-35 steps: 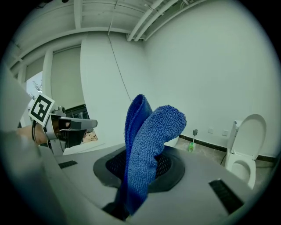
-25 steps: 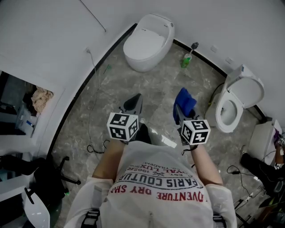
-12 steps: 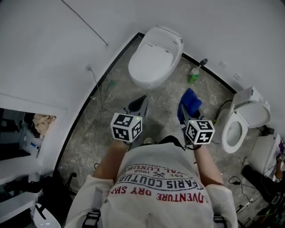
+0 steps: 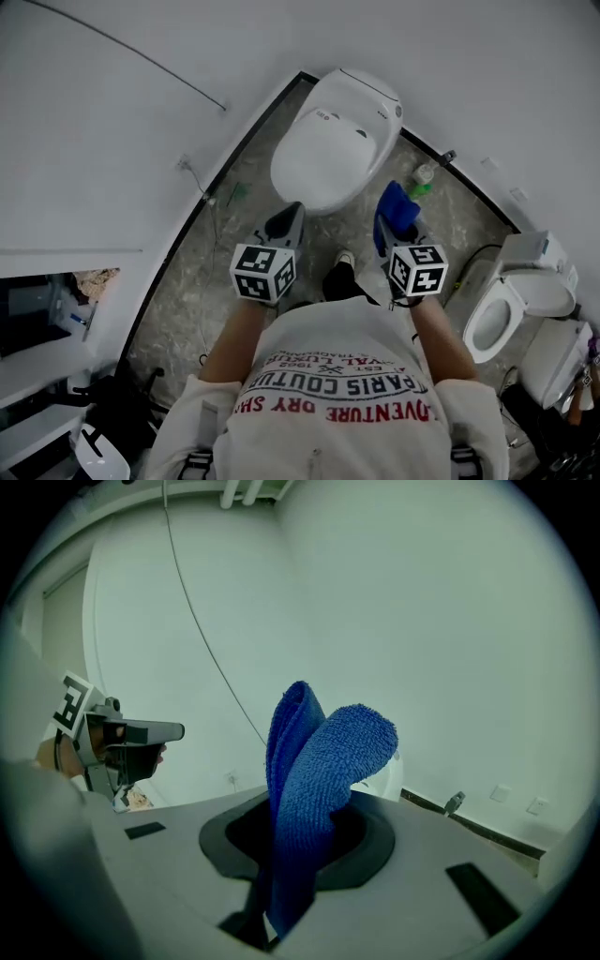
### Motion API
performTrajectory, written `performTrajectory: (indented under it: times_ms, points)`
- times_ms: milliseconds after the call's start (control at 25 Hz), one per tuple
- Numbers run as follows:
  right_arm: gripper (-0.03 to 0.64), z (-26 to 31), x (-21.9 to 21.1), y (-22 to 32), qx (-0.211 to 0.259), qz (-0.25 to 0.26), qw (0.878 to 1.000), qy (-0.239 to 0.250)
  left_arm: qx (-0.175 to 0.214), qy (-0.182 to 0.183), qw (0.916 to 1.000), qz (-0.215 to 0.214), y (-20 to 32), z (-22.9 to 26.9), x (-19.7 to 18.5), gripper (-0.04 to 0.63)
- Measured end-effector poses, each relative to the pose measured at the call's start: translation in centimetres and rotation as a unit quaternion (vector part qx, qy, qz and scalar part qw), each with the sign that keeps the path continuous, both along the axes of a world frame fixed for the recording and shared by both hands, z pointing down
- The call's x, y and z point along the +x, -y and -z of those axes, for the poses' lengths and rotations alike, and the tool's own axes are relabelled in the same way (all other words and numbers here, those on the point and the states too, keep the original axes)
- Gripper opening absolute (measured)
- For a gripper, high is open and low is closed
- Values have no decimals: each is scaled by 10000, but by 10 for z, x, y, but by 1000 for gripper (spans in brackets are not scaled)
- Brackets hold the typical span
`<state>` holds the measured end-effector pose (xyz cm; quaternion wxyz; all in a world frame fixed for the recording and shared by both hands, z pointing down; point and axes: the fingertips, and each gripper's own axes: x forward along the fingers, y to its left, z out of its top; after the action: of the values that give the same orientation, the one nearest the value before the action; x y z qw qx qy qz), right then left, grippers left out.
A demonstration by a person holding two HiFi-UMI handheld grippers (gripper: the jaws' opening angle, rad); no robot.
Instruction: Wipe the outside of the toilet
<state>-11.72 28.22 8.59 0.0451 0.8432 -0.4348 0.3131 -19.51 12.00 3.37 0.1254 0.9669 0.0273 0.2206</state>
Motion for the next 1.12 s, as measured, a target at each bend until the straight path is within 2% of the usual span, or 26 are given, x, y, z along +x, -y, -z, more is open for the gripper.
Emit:
performTrajectory:
  times_ms: [160,320,680,800,920,1120]
  points:
    - [75,-12,62,24,-133,110,9998,123,-33,64,9997,228,27,-5,61,6]
    - [75,-15,125,50,-150,86,9997,149,67,93,9998,153,53,-10,126,6]
    - [75,-51,245,109,-383,-549,9970,379,16,404,9976,-565,113,-56,248,6]
    - [75,-71,283,132,-500,-719,9953,411,171,465,9951,-850,127,-71,288,6]
    - [75,-88,309,145,-470,-939,9926,603,111,576,9920,-1122,129,-88,318,6]
    - [75,-117,360,147,-548,-1116,9889,811,-81,776,9933,-856,142,-124,368,6]
